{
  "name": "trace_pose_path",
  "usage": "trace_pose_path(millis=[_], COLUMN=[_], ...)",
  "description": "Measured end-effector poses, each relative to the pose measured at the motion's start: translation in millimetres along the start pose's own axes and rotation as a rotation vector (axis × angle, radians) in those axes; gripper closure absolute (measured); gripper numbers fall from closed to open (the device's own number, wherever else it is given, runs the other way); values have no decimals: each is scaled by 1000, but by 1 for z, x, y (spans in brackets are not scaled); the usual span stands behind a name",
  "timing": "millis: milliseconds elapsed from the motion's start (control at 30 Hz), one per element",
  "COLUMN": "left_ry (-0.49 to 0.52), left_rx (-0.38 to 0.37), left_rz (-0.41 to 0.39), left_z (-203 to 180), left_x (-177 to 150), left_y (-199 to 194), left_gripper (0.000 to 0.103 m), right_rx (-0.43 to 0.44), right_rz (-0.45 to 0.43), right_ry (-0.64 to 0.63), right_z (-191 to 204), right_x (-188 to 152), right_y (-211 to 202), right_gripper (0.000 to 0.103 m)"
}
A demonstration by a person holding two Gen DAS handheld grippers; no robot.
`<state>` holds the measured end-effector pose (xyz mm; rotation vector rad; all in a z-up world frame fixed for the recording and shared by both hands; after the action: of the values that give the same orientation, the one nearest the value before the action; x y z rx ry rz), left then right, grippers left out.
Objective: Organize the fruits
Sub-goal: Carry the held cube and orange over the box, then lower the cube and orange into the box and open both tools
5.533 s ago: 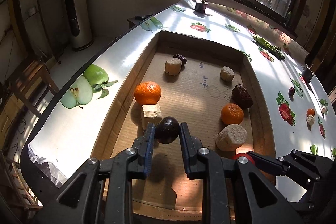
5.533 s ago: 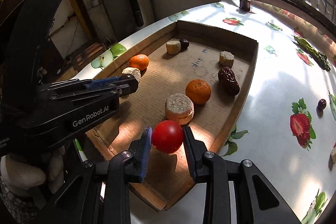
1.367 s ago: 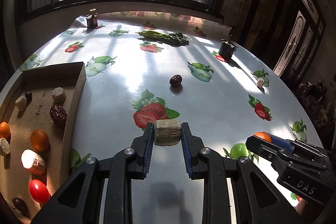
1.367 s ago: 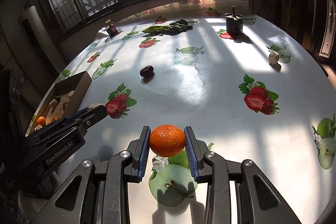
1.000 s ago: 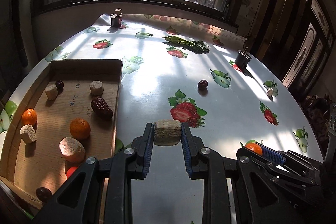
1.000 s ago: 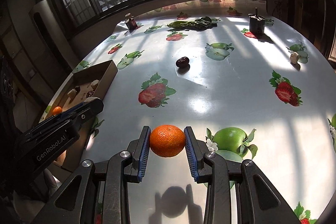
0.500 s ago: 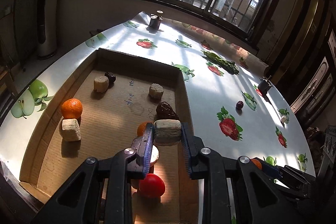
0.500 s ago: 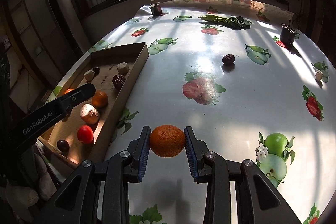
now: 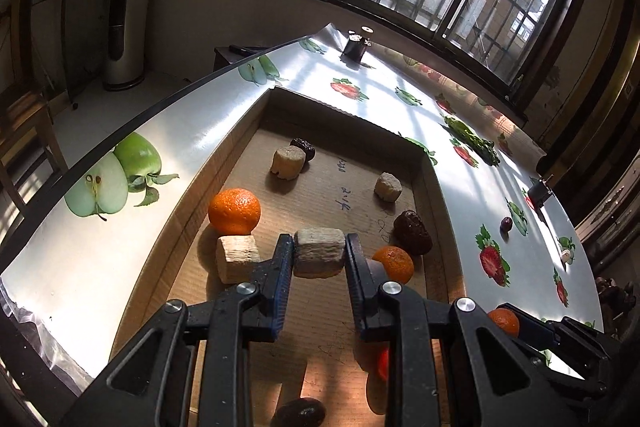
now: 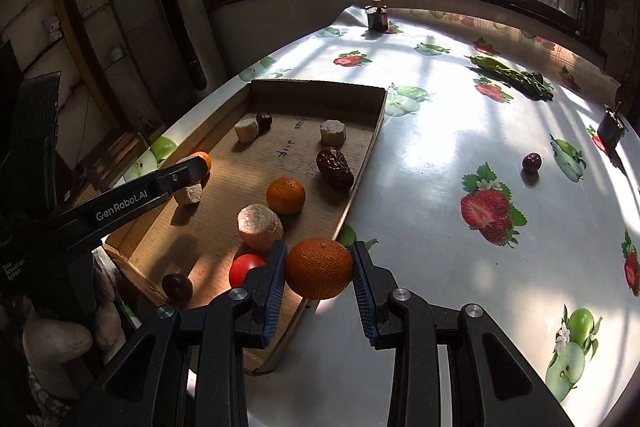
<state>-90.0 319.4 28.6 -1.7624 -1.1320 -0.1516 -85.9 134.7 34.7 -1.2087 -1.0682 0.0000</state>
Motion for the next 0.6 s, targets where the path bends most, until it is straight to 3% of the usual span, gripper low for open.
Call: trace_pose_path(millis=[233,600], left_ry=[13,75], left_rx=[5,90], left_rz=[11,-13], left_z=[-2,-16], left_x=[-2,14], left_y=[7,15], left_gripper=[78,78], right_rx=[-8,-37], right_rz=[12,34], right_ry=[-55,-88], right_z=[13,6], right_x=[9,28], right_y=[13,35], right_gripper=[68,68])
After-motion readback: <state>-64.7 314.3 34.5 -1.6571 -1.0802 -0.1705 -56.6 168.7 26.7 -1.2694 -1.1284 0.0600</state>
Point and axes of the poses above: each gripper's, at about its wrist camera, not at the fingertips, and y roughly the way its jaws point, z to its left, x to its top, the point moved 3 cm from there along y, roughly the way its jaws point, and after that the axes turned 15 degrees about -y, right-handed, at the moved point
